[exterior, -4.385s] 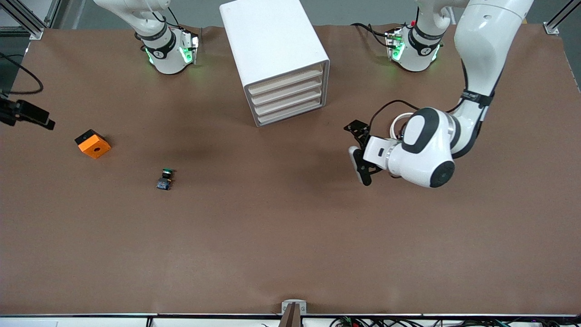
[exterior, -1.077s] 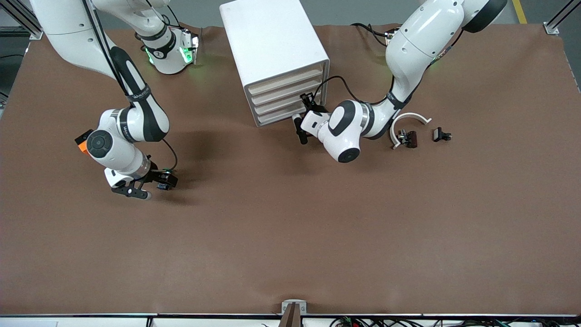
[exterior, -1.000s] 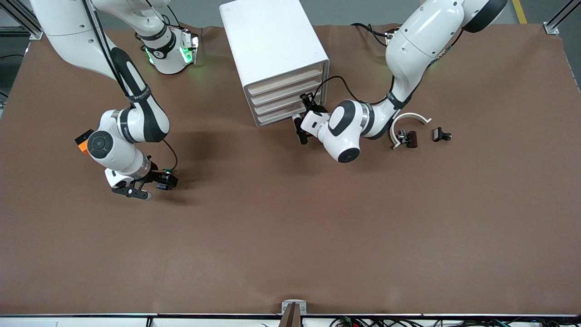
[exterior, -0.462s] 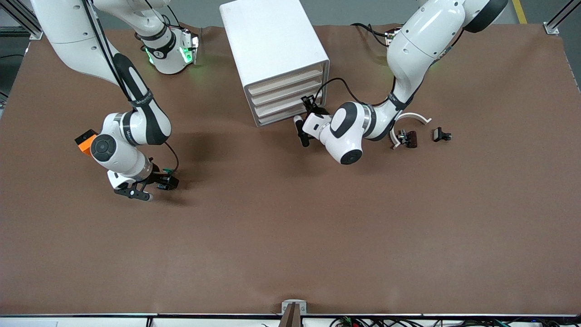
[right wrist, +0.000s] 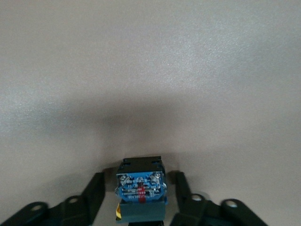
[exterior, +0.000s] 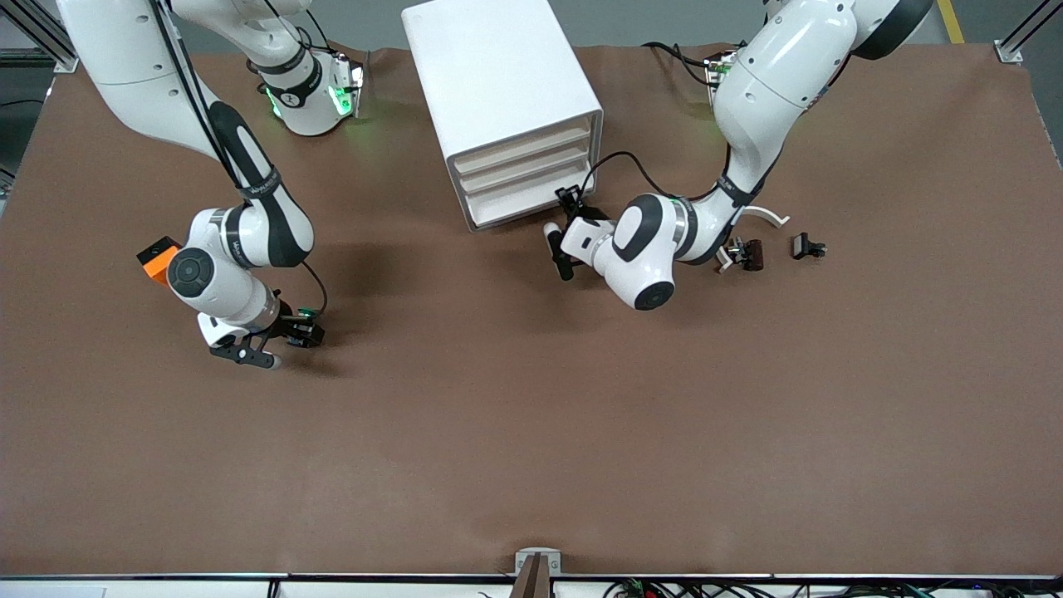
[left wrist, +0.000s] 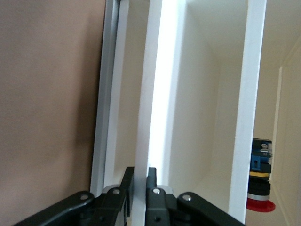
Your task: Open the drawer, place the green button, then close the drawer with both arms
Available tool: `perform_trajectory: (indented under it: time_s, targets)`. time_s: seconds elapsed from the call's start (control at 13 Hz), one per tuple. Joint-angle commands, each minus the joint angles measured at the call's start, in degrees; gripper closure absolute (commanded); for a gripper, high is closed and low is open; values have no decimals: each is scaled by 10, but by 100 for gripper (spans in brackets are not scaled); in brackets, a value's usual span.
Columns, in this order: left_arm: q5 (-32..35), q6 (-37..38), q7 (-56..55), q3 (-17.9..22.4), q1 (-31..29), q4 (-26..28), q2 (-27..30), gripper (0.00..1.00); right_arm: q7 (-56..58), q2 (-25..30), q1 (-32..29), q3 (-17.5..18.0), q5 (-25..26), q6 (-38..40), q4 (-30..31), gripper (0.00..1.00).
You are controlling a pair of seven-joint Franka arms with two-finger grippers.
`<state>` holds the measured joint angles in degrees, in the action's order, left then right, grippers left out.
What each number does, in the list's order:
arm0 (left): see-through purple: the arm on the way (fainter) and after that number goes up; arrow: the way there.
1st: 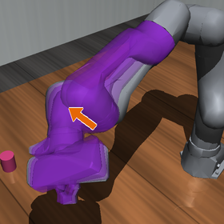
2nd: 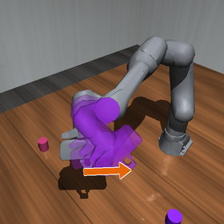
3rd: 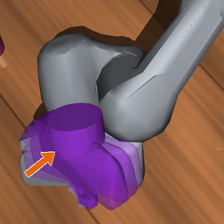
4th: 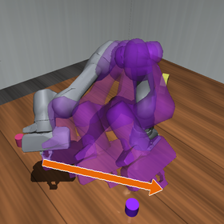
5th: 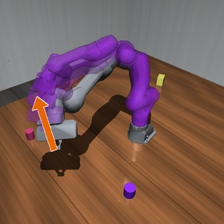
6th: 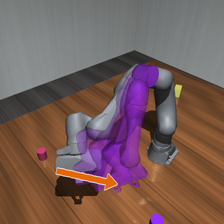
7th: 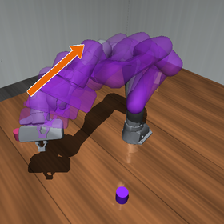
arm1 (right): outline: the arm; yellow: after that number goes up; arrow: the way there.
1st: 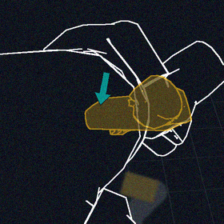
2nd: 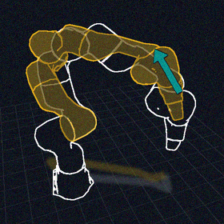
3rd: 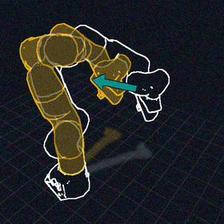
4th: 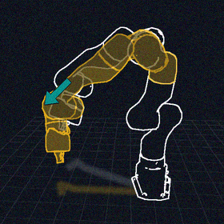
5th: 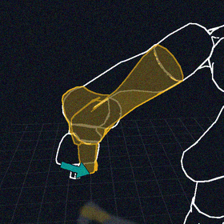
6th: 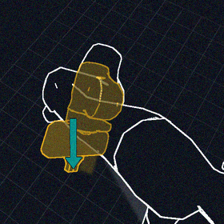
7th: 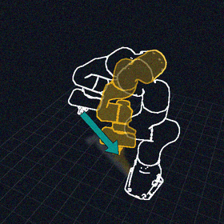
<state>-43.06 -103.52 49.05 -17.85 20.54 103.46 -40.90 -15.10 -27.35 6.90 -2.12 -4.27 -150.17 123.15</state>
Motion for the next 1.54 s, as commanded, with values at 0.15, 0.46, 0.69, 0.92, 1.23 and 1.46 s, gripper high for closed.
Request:
perform_trajectory:
  time_s: [0.15,0.46,0.69,0.92,1.23,1.46]
  targets:
    - [17,-17,-5,26,-1,-36,-30,100,-7,-3,-2,-1,0,2,-11,100]
    - [18,-17,-5,45,-4,-63,-38,100,-46,-2,6,0,-4,13,-19,100]
    - [17,-17,-4,55,-5,-84,-52,100,-54,5,10,0,-4,78,-52,100]
    - [15,-17,-6,65,-5,-103,-60,100,-87,23,15,0,-3,138,-77,100]
    - [15,-17,-4,76,-6,-107,-63,100,-220,80,73,2,-3,186,-81,100]
    - [18,-17,-3,76,-20,-108,-63,98,-353,87,141,3,-4,227,-126,100]
